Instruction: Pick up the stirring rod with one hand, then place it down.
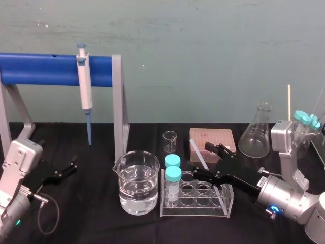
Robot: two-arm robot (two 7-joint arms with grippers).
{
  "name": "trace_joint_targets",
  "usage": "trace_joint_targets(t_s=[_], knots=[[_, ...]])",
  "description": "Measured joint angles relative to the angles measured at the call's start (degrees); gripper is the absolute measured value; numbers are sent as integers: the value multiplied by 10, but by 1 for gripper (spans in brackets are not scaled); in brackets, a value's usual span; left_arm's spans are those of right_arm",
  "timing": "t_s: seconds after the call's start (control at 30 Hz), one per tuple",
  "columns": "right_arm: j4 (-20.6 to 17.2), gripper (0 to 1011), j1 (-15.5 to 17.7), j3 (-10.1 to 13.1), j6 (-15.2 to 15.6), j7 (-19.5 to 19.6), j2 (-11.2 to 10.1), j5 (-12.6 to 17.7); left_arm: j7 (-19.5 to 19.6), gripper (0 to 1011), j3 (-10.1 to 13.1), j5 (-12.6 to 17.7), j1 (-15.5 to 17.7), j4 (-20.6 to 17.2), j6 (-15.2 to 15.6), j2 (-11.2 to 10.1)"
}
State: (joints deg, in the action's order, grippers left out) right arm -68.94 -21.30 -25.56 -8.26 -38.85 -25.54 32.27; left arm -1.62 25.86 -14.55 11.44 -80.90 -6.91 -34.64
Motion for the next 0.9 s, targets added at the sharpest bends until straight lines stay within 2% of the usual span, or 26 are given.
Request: trace_joint_targets(t_s=[0.13,0.37,0.4,0.47,0.5,0.53,0.6,0.63,0.7,0.73,0.9], knots=[[0,973,0,0,0,0,0,0,0,1000,0,0,0,0,0,0],[0,791,0,0,0,-1,0,0,0,1000,0,0,0,0,0,0],[0,791,0,0,0,-1,0,1,0,1000,0,0,0,0,0,0],[0,708,0,0,0,-1,0,1,0,1000,0,0,0,0,0,0],[0,708,0,0,0,-1,0,1,0,1000,0,0,0,0,0,0],[0,641,0,0,0,-1,0,1,0,1000,0,0,0,0,0,0],[0,601,0,0,0,-1,0,1,0,1000,0,0,0,0,0,0],[0,541,0,0,0,-1,0,1,0,1000,0,0,0,0,0,0],[0,510,0,0,0,-1,0,1,0,1000,0,0,0,0,0,0],[0,439,0,0,0,-1,0,1,0,1000,0,0,0,0,0,0],[0,305,0,0,0,-1,0,1,0,1000,0,0,0,0,0,0]])
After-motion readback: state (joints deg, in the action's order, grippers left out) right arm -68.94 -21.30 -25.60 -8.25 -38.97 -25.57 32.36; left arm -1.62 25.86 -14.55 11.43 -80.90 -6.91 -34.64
